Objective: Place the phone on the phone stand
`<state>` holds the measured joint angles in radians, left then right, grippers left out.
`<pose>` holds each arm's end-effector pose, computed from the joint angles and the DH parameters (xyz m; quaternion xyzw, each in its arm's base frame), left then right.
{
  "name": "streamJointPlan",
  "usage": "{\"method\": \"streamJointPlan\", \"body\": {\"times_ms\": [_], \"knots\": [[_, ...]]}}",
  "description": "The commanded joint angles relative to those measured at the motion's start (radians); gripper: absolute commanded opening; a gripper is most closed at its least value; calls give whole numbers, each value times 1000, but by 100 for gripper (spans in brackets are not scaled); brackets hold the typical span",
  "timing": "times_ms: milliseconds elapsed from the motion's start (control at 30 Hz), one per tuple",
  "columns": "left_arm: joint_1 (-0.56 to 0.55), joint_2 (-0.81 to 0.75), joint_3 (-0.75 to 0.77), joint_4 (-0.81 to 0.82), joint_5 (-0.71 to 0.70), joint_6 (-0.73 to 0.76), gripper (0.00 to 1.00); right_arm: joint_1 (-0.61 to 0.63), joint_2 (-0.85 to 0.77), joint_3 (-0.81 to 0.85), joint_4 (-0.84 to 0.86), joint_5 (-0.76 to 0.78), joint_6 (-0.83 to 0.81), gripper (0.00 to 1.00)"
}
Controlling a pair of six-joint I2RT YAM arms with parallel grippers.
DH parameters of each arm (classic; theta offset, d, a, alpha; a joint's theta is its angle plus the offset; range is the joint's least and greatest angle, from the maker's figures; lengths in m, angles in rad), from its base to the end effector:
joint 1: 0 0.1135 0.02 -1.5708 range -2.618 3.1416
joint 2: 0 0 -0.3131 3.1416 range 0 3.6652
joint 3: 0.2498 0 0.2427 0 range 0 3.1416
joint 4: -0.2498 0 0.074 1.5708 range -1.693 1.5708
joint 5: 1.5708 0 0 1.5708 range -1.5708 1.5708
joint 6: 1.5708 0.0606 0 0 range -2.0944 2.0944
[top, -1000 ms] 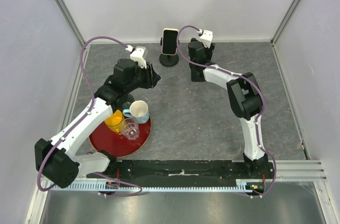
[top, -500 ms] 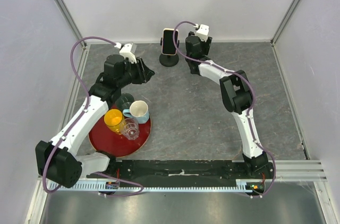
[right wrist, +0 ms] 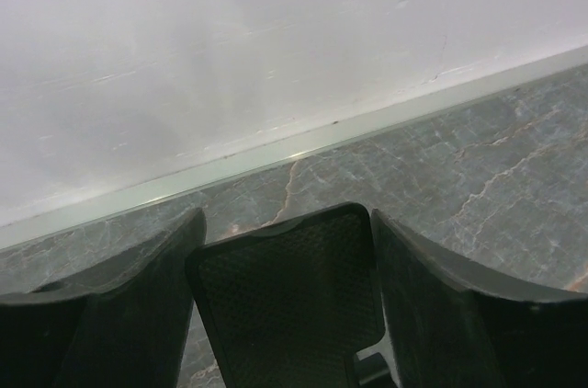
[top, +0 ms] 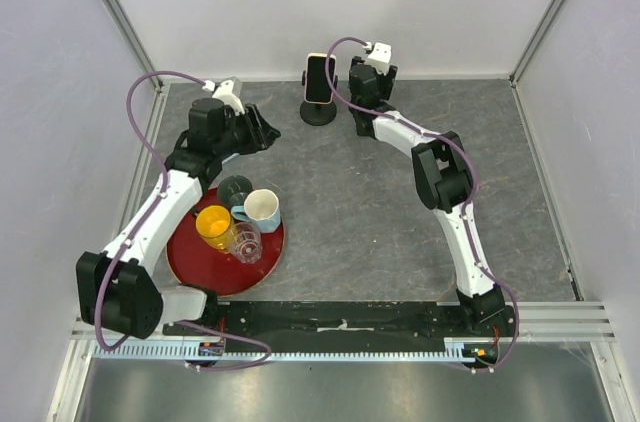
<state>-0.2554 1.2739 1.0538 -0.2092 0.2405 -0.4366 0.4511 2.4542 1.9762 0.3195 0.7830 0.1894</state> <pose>0.2787 -0.0877 0.3648 -0.0110 0.8379 -0.2769 0.4703 0.5711 0.2292 0.2388 0.1537 0.7296 -0.0867 0.6607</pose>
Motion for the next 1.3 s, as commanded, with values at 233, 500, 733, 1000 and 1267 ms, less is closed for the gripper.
{"method": "streamJointPlan", "body": {"times_ms": [233, 500, 733, 1000, 1267], "knots": [[364, 139, 32, 49, 110, -131, 58, -38, -322, -229, -92, -171, 107, 98], [449, 468, 327, -93, 75, -76, 68, -48, -618, -587, -110, -381, 310, 98], [461, 949, 918, -418, -18, -94, 52, -46, -735, -732, 23, -533, 286, 98], [466, 1242, 1295, -737, -124, -68, 38, -100, -784, -786, 90, -588, 274, 98], [452, 1073, 959, -676, -173, -36, 35, -137, -822, -826, 110, -623, 283, 98]]}}
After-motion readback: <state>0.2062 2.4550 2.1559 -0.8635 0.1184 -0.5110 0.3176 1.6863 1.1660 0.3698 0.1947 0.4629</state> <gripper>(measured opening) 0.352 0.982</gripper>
